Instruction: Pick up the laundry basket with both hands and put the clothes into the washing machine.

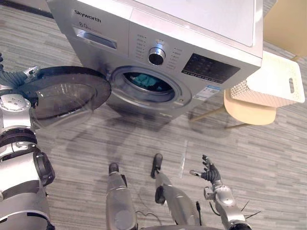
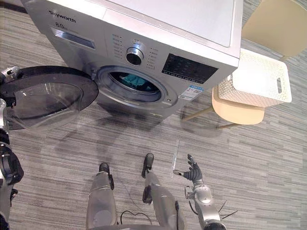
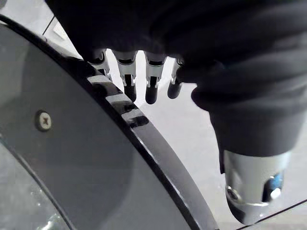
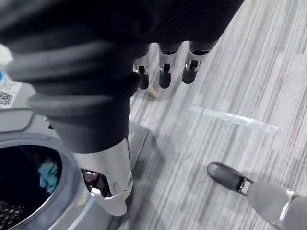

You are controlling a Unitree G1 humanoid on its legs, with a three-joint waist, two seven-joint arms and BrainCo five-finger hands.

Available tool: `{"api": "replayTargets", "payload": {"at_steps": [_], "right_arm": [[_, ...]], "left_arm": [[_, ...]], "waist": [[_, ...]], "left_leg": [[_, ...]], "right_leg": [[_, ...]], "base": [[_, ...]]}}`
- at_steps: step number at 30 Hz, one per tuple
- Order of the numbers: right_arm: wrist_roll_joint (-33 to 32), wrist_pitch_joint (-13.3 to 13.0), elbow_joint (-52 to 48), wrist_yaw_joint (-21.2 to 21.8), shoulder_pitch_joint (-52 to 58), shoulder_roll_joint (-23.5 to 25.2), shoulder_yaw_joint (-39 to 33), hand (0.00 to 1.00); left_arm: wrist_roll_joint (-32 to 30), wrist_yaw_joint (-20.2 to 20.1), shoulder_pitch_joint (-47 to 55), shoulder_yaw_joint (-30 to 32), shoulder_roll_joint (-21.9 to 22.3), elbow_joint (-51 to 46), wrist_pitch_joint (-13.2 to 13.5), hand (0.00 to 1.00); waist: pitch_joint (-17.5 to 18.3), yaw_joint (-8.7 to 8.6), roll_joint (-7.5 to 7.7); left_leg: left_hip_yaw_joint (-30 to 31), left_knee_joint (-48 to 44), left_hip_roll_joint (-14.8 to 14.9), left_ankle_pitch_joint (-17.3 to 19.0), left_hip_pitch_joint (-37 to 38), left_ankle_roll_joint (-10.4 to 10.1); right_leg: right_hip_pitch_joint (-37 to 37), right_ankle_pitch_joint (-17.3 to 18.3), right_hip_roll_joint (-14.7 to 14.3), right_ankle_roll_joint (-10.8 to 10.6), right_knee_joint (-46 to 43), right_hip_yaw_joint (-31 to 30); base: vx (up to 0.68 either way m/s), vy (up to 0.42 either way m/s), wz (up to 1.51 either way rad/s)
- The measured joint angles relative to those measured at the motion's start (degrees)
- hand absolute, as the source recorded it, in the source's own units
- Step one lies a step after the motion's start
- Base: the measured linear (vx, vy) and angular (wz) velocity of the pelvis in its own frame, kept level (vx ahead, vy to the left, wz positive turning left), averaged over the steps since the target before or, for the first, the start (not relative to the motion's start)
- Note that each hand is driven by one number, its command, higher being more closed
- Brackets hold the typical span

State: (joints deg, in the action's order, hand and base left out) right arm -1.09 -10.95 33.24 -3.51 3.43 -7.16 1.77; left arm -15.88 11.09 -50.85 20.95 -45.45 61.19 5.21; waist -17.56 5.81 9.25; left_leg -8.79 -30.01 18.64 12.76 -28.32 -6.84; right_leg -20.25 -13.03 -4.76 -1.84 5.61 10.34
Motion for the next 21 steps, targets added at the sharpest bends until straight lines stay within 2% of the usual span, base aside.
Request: {"api": "replayTargets", "payload": {"at_steps": [2, 4, 9, 10, 12, 14, 15, 16, 18, 21], "right_arm": [[0.0, 0.0, 0.0, 0.0, 0.0, 0.0, 0.0, 0.0], [0.0, 0.0, 0.3, 0.0, 0.1, 0.0, 0.0, 0.0], [1.5, 0.0, 5.8, 0.0, -1.6, 0.7, -0.3, 0.0], [2.1, 0.1, 8.1, 0.0, -1.7, 0.7, -0.3, 0.0], [2.8, 0.4, 11.7, 0.0, -1.9, 0.8, -1.2, 0.0], [4.1, 1.2, 14.5, 0.0, -2.0, 0.6, -1.9, 0.0], [4.1, 1.3, 14.9, 0.0, -1.9, 0.6, -1.9, 0.0], [4.5, 1.4, 15.3, 0.0, -1.9, 0.6, -1.8, 0.0], [5.0, 1.6, 15.5, 0.2, -2.4, 0.7, -1.7, 0.0], [5.2, 2.5, 15.5, 0.5, -4.3, 0.7, -0.7, 0.0]], "left_arm": [[0.0, 0.0, 0.8, 0.0, 0.5, -0.1, 0.1, 0.0], [0.0, -0.1, 2.4, 0.0, 2.7, -0.5, 0.1, 0.0], [0.6, 0.6, 11.9, -0.3, 12.0, -7.9, 0.5, 0.0], [1.1, 1.1, 15.5, -1.5, 15.3, -10.9, 0.5, 0.0], [2.8, 2.0, 21.6, -6.4, 20.0, -16.1, 0.2, 0.0], [4.1, 2.4, 31.4, -15.8, 25.7, -23.6, -0.1, 0.0], [4.5, 2.4, 33.4, -18.0, 26.8, -25.3, -0.1, 0.0], [5.1, 2.3, 36.9, -22.9, 28.7, -28.7, -0.1, 0.0], [5.1, 1.1, 39.8, -29.6, 30.8, -32.5, 0.1, 0.0], [9.0, -0.4, 40.8, -34.2, 33.5, -32.5, -0.6, 0.0]], "waist": [[0.0, 0.29, 0.01], [0.1, 0.93, 0.09], [0.6, 1.23, -0.26], [2.1, 1.15, -0.81], [4.0, 1.06, -2.1], [6.2, 0.86, -4.63], [6.8, 0.79, -5.11], [8.0, 0.66, -5.84], [9.3, 0.46, -6.22], [10.3, -1.54, -5.87]], "left_leg": [[0.1, 0.3, -0.2, -0.2, 0.2, -0.2], [0.3, 2.2, -1.4, -1.1, 1.6, -0.1], [0.2, 9.8, -6.0, -4.5, 8.2, 0.8], [0.3, 11.6, -7.4, -5.3, 8.8, 1.4], [0.4, 14.1, -9.6, -6.6, 10.8, 2.4], [0.4, 16.3, -12.2, -6.9, 13.9, 3.0], [0.3, 16.6, -12.7, -6.7, 14.4, 3.2], [-0.2, 17.5, -13.7, -6.6, 15.4, 3.7], [-1.5, 18.3, -14.8, -6.3, 16.8, 4.5], [-4.6, 19.8, -16.0, -6.2, 18.5, 4.7]], "right_leg": [[0.3, -0.1, 0.1, 0.2, 0.0, 0.3], [1.1, 0.0, 0.9, 0.5, 0.0, 0.6], [4.9, 0.9, 4.5, 0.8, 0.0, 1.9], [5.1, 1.0, 5.7, 0.7, 0.0, 2.1], [6.2, 1.3, 7.7, 0.2, 0.0, 2.3], [8.2, 2.1, 9.9, -1.2, -0.6, 2.4], [8.6, 2.4, 10.2, -1.9, -0.7, 2.3], [9.1, 2.6, 11.2, -2.7, -0.8, 2.0], [9.1, 2.7, 12.4, -3.6, -1.4, 0.3], [9.0, 3.2, 13.5, -4.7, -1.4, -3.0]], "base": [[0.04, 0.031, 0.13], [0.06, 0.057, 0.28], [0.07, 0.083, 0.33], [0.06, 0.156, 0.34], [0.06, 0.165, 0.33], [0.04, 0.203, 0.23], [0.02, 0.192, 0.09], [0.01, 0.188, -0.01], [-0.01, 0.193, -0.16], [-0.03, 0.1, -0.23]]}}
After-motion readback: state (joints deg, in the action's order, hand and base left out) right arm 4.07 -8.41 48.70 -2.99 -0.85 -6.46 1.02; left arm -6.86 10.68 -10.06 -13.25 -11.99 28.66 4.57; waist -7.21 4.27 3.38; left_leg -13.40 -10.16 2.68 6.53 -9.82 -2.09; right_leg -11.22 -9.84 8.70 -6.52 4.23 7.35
